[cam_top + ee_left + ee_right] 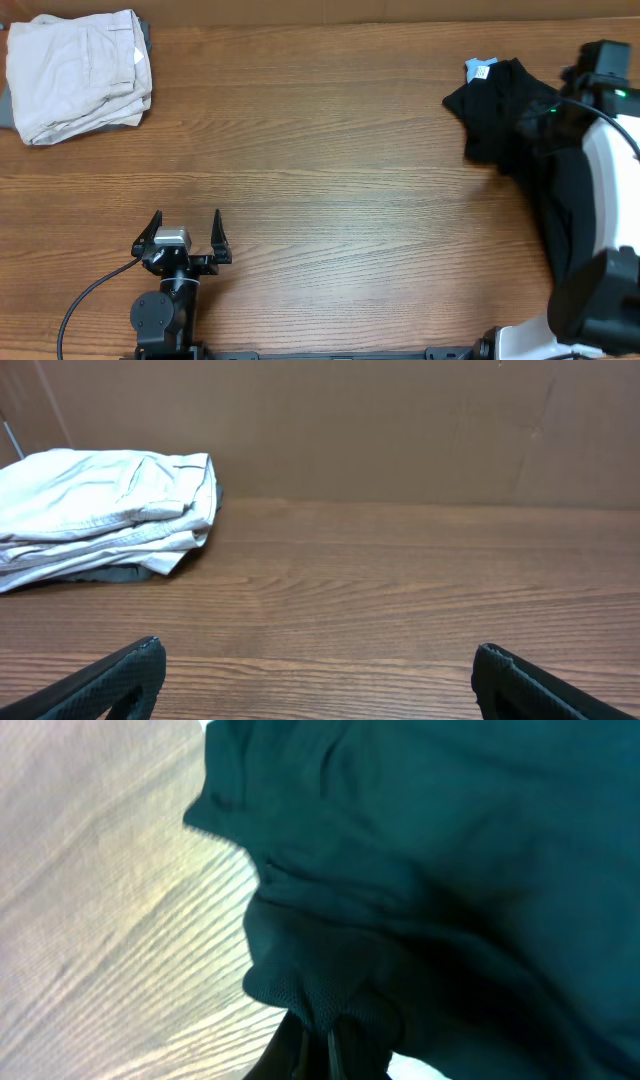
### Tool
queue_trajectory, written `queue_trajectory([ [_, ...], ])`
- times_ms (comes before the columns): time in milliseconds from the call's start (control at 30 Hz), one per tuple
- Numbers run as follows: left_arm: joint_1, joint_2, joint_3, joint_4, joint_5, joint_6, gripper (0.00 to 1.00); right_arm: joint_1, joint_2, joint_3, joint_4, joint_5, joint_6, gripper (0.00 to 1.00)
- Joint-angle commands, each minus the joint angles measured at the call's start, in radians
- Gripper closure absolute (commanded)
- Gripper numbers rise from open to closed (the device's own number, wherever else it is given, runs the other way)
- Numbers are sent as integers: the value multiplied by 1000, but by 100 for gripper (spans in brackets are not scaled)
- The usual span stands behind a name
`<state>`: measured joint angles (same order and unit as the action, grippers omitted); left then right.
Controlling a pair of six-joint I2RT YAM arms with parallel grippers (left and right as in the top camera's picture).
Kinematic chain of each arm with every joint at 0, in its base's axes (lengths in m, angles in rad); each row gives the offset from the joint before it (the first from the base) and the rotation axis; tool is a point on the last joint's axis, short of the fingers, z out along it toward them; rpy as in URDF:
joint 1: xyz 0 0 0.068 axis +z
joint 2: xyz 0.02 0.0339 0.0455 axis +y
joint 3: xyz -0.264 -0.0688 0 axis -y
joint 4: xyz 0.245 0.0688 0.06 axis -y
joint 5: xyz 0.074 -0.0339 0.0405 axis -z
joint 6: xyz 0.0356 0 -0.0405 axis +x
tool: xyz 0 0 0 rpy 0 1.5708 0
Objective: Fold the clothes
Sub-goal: 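Grasp the black garment with the right gripper and lift it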
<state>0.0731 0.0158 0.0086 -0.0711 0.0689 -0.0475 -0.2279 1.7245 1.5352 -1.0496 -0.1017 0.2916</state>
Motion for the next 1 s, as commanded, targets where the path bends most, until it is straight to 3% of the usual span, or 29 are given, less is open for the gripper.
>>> queue_trajectory([
  [0, 7, -5, -4, -2, -9, 18, 0, 41, 46, 36, 14, -54, 0, 92],
  [133, 7, -5, -4, -2, -9, 18, 0, 65, 74, 36, 18, -57, 0, 81],
  [233, 7, -5, -4, -2, -9, 18, 0, 76, 77, 36, 15, -57, -5, 52],
  [433, 7, -5, -4, -2, -9, 18, 0, 42, 71, 64, 6, -49, -11, 27],
  [600, 7, -5, -4, -2, -9, 19, 0, -30, 71, 98, 29, -49, -11, 18],
  [967, 7, -5, -4, -2, -9, 18, 0, -54, 188, 93, 85, 57, -38, 17],
])
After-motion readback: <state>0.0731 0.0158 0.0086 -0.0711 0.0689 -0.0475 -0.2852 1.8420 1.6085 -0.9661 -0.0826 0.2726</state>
